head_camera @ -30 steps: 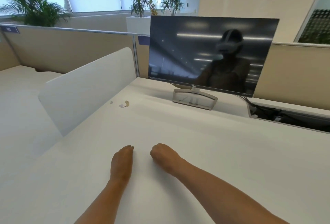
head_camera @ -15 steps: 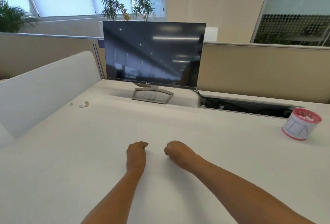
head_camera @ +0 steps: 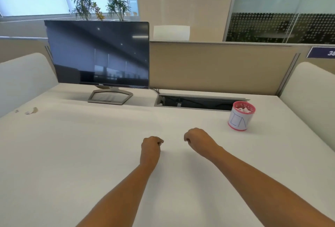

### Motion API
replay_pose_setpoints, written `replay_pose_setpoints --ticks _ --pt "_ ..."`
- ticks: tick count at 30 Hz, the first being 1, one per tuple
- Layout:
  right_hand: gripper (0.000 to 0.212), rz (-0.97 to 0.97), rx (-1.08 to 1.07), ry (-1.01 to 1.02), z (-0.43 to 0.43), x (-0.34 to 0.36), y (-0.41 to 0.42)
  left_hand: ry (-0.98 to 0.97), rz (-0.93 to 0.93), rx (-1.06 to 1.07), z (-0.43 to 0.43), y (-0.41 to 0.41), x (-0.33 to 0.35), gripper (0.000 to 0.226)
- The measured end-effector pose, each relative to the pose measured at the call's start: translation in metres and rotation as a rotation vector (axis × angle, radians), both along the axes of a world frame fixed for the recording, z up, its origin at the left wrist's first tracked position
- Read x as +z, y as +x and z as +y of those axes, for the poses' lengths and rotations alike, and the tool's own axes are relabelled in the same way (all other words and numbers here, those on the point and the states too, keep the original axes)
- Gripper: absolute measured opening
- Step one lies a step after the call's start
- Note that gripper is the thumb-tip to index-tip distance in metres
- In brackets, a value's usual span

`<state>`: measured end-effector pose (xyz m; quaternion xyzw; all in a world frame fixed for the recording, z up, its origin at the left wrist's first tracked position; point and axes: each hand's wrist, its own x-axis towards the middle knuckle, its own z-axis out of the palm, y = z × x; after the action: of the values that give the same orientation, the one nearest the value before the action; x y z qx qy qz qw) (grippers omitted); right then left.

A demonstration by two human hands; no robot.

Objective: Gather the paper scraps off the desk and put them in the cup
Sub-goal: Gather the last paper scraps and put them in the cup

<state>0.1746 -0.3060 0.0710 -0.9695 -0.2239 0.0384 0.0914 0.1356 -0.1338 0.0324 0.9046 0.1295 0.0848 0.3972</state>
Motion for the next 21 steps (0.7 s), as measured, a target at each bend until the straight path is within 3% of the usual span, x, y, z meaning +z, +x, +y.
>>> replay_pose_setpoints --ticks 4,21 --pt "0.030 0.054 -0.096 -0.023 -0.055 0.018 0.010 0.017 -0.025 -0.057 -0.054 0.021 0.012 0.028" --pt "0.023 -0.249 -0.444 0.376 -0.206 0.047 0.088 -0.053 -0.131 -0.266 -0.235 0.146 0.093 0.023"
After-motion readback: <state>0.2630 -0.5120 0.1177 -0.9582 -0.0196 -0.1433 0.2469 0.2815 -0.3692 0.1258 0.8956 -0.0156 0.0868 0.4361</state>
